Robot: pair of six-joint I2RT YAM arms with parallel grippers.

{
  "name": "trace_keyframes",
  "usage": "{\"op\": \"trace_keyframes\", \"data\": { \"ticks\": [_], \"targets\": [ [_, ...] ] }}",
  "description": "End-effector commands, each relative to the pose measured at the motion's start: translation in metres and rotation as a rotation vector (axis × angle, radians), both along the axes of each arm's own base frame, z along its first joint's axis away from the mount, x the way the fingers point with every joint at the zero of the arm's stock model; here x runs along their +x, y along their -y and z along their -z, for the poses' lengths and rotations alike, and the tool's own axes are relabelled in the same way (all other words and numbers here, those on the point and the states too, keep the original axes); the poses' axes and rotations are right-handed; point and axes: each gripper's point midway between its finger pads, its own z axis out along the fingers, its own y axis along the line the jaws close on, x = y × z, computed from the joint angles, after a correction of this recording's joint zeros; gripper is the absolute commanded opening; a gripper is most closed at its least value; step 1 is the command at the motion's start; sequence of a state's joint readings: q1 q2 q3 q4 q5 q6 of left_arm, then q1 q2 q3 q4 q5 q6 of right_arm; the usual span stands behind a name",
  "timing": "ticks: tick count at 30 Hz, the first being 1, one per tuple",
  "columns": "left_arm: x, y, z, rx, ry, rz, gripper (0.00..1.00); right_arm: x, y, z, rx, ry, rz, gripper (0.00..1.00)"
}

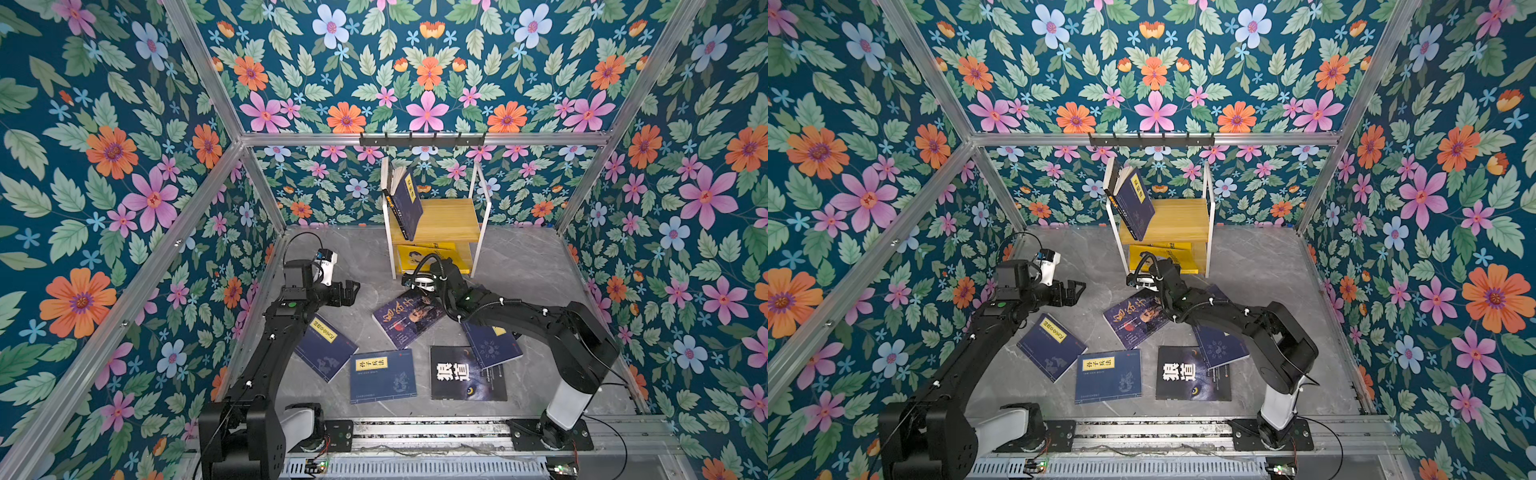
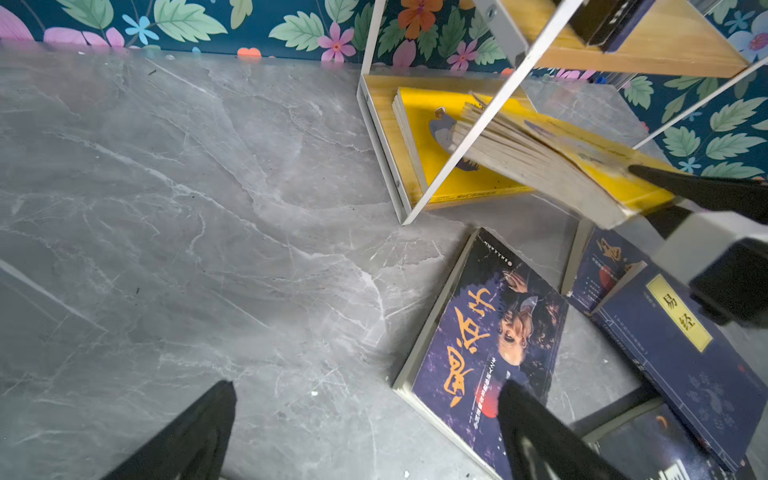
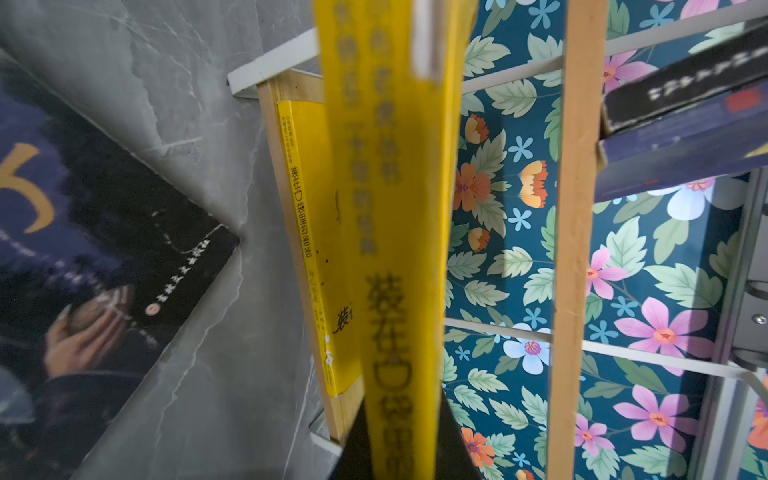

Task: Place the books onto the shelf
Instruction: 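Lower the yellow book onto the lower shelf beside the other yellow book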

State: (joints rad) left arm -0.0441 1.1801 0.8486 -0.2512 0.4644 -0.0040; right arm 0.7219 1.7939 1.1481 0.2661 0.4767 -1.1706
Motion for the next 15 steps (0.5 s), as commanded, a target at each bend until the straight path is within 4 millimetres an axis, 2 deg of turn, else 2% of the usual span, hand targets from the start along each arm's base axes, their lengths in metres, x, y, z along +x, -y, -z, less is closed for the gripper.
{"op": "trace_keyframes", "data": {
  "ticks": [1,7,8,10,13,15],
  "targets": [
    [0.002,-0.003,-0.005,0.026,0.017,-0.004,1.00,0.018,-0.004,-0.008,0.030,0.066,0.010,0.00],
    [0.003,-0.002,-0.006,0.016,0.014,-0.001,1.00,0.021,0.001,0.035,0.009,-0.035,0.024,0.00],
    [0.002,-0.001,-0.005,0.017,0.013,0.001,1.00,0.020,-0.001,0.039,0.020,-0.047,0.012,0.03],
    [0.001,0.000,-0.004,0.022,0.011,0.010,1.00,0.017,-0.006,0.049,0.040,-0.086,-0.010,0.20],
    [0.002,0.000,-0.004,0.024,0.007,0.007,1.00,0.019,-0.008,0.053,0.038,-0.105,-0.011,0.44],
    [0.002,0.000,-0.006,0.024,0.009,0.006,1.00,0.016,-0.007,0.053,0.046,-0.127,-0.017,0.50]
  ]
}}
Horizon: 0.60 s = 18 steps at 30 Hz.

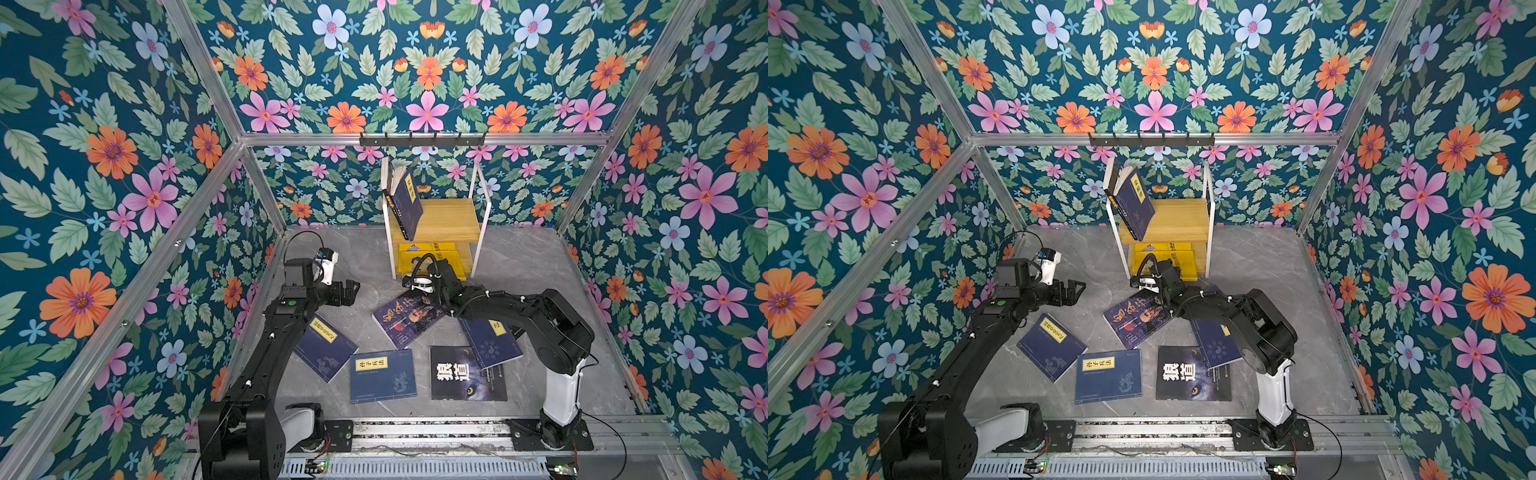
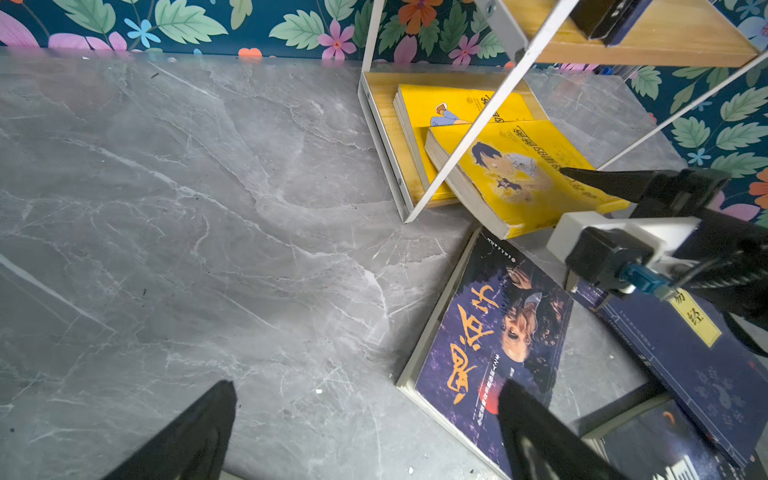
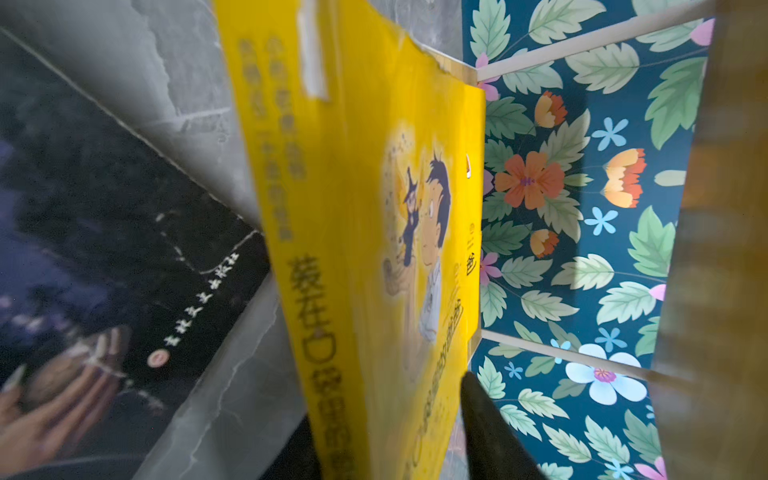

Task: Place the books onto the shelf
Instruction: 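Lower the yellow book onto the lower shelf beside the other yellow book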

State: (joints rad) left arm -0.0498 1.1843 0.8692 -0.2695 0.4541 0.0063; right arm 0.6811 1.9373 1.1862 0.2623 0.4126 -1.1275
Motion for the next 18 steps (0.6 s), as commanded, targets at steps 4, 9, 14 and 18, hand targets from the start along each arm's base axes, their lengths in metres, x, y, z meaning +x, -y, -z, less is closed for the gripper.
{"op": "trace_keyframes", "data": {
  "ticks": [4,9,14,18],
  "targets": [
    [0.002,-0.002,0.003,0.020,-0.002,0.002,1.00,-0.006,-0.004,-0.006,0.095,-0.071,-0.016,0.50],
    [0.002,0.000,0.004,0.008,-0.012,0.006,1.00,-0.012,0.000,0.002,0.077,-0.111,-0.017,0.48],
    [0.004,-0.001,0.004,0.008,-0.015,-0.002,1.00,-0.014,-0.002,0.003,0.099,-0.136,-0.019,0.34],
    [0.006,-0.001,0.007,0.008,-0.023,-0.003,1.00,-0.006,-0.001,0.004,0.093,-0.142,-0.013,0.15]
  ]
}}
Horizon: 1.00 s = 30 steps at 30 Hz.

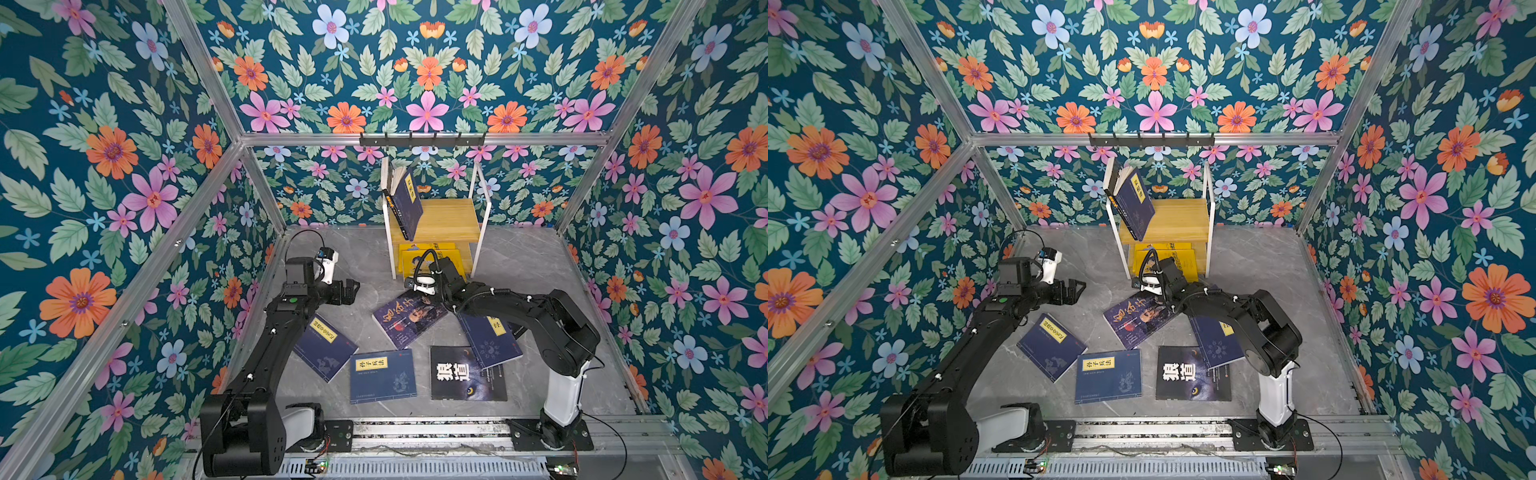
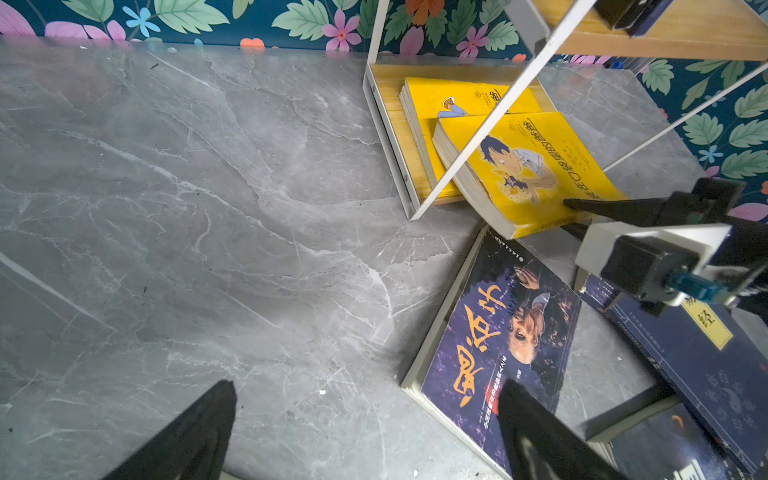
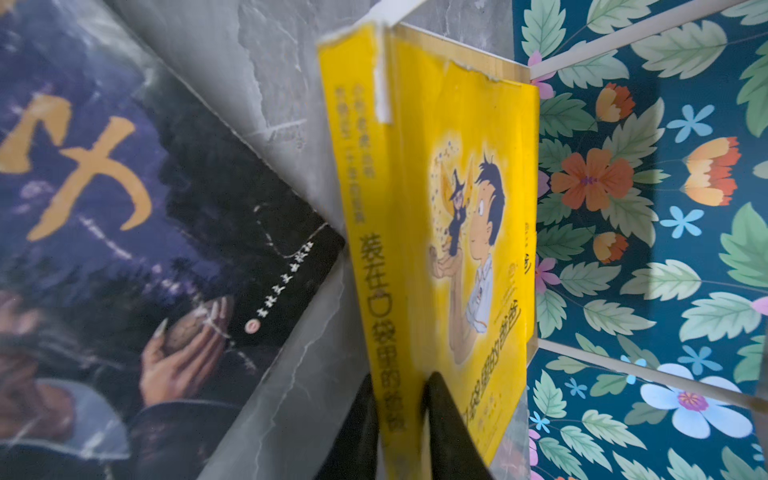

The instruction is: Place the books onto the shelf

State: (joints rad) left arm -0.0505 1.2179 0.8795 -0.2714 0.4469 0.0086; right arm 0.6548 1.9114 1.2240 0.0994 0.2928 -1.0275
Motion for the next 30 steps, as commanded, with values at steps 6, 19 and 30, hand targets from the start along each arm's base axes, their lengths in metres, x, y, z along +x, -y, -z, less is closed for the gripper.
{"op": "trace_keyframes", "data": {
  "ticks": [6,19,30],
  "targets": [
    [0.002,-0.002,0.000,0.013,0.006,-0.009,1.00,0.016,-0.005,-0.010,0.054,0.013,-0.012,0.07],
    [0.001,-0.004,0.002,0.022,0.007,-0.010,1.00,0.053,-0.016,-0.020,0.067,0.071,-0.039,0.07],
    [0.003,-0.005,-0.001,0.024,0.010,-0.020,1.00,0.059,-0.022,-0.007,0.073,0.027,-0.023,0.13]
  ]
}}
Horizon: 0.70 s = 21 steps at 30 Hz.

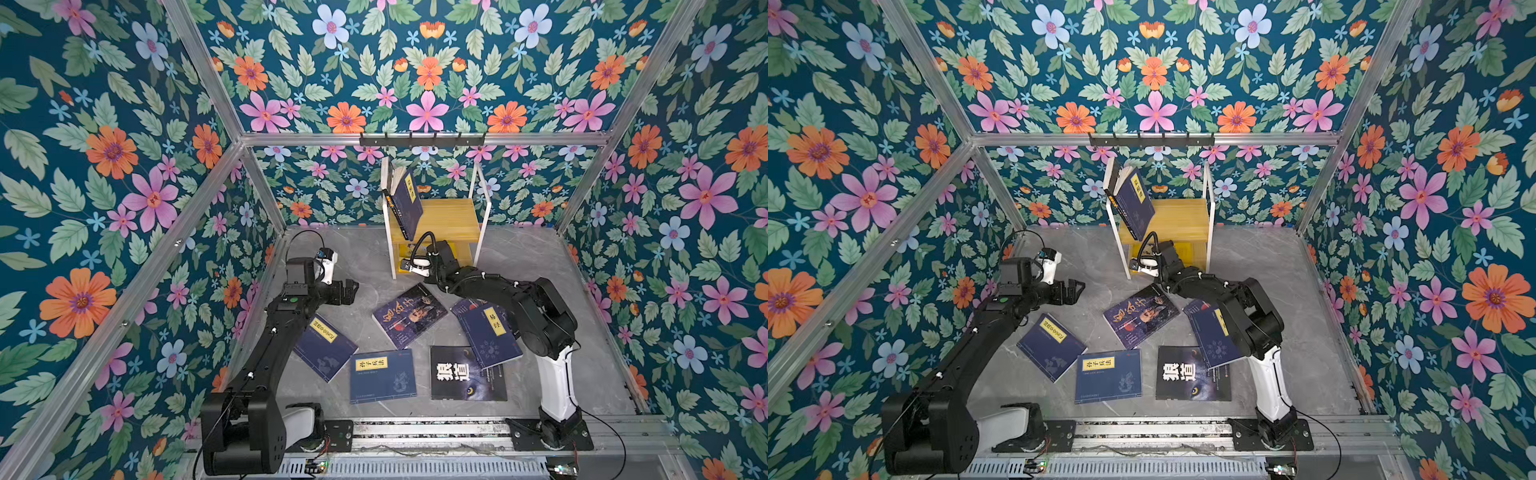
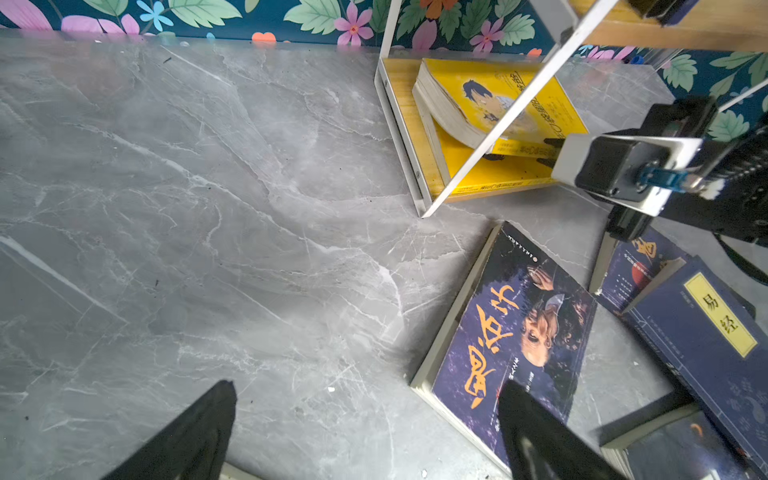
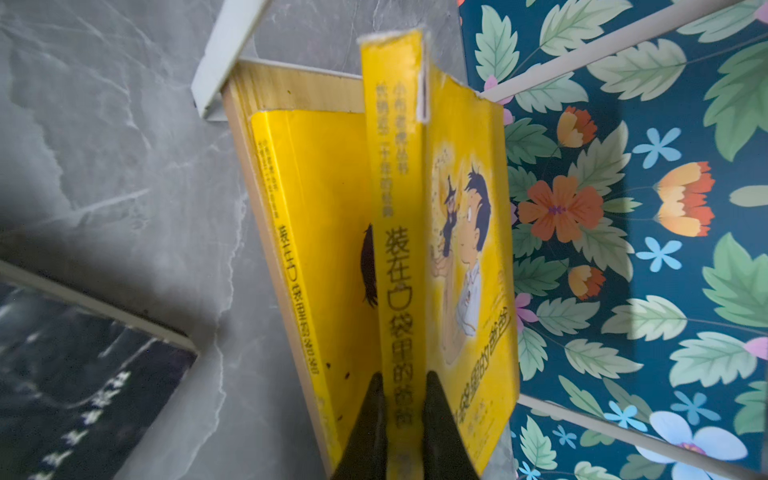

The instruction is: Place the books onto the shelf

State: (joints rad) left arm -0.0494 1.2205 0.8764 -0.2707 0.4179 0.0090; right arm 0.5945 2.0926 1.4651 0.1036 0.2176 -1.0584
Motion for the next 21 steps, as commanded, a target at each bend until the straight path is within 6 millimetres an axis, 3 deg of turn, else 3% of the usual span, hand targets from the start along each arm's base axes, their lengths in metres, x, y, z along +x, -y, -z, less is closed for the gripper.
{"op": "trace_keyframes", "data": {
  "ticks": [1,7,15,21],
  "targets": [
    [0.001,0.000,-0.003,0.005,0.011,0.004,1.00,-0.001,-0.004,-0.002,0.023,-0.009,-0.006,0.14],
    [0.002,0.000,-0.002,0.004,0.010,0.006,1.00,-0.013,-0.003,0.002,0.026,-0.050,-0.015,0.33],
    [0.002,0.001,-0.002,-0.005,0.008,0.006,1.00,-0.034,-0.012,0.004,0.108,-0.169,-0.047,0.46],
    [0.001,0.001,-0.003,-0.009,0.012,0.008,1.00,-0.031,-0.025,-0.006,0.194,-0.211,-0.051,0.51]
  ]
}}
